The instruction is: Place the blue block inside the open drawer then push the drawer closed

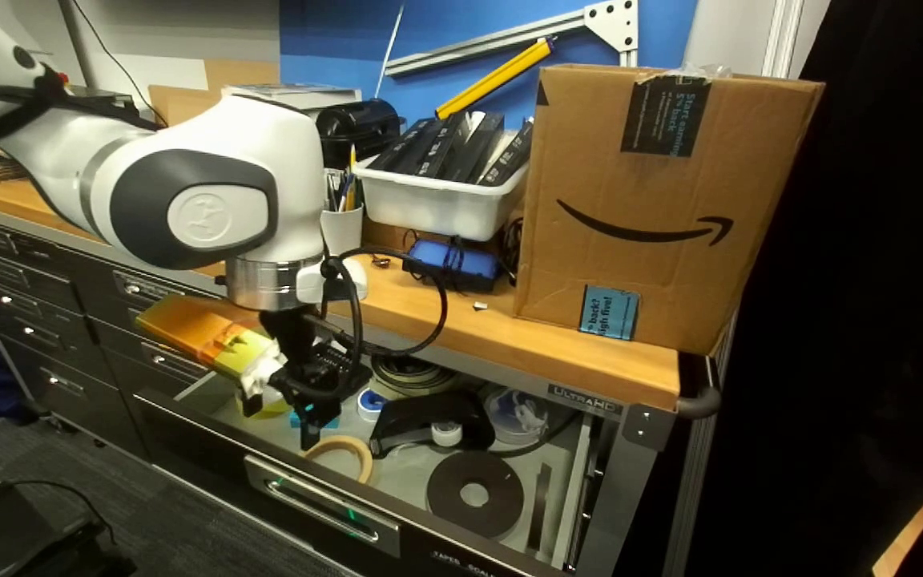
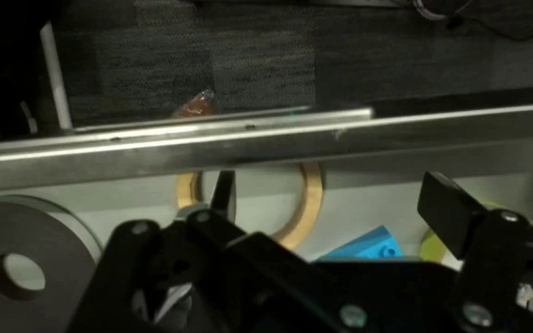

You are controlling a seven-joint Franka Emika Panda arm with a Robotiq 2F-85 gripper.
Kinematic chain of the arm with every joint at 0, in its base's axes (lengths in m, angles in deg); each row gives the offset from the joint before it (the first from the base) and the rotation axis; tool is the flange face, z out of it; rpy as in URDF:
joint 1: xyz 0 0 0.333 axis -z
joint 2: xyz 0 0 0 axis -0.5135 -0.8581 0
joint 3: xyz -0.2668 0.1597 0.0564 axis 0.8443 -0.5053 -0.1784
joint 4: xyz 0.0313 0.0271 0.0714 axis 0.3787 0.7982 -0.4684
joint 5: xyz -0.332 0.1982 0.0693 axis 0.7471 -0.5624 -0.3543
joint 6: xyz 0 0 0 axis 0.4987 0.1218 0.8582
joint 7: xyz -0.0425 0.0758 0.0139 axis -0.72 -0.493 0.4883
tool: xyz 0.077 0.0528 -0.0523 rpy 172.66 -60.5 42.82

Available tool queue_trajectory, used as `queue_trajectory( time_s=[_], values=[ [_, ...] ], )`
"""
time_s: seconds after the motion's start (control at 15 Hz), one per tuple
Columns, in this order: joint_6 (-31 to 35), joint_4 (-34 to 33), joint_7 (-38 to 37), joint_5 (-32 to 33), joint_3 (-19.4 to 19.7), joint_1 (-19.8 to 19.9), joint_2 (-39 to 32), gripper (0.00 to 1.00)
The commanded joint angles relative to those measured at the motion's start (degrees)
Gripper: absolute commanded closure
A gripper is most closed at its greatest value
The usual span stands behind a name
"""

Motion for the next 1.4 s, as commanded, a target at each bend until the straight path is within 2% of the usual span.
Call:
queue_trajectory(
  time_s=[0.0, 0.27, 0.53, 0.67, 0.87, 1.07, 1.2, 1.33],
  values=[
    [-7.9, 2.8, 3.6, 4.3, 1.5, 2.5, 5.5, 0.00],
    [-13.1, 2.2, 5.5, 7.0, 1.9, 3.1, 1.7, 0.00],
    [-10.0, 2.8, 3.2, 6.9, 0.8, 2.3, -3.1, 0.00],
    [-3.7, 3.5, -4.6, 7.4, -0.2, 2.1, -4.1, 0.00],
    [6.6, 4.1, -10.4, 5.4, -1.6, 1.0, -4.2, 0.00],
    [14.0, 3.7, -15.9, 4.8, -3.0, 0.1, -5.6, 0.00],
    [20.2, 2.7, -22.0, 8.0, -3.8, 0.1, -7.5, 0.00],
    [26.2, 1.4, -30.3, 14.2, -4.3, 0.2, -9.5, 0.00]
  ],
)
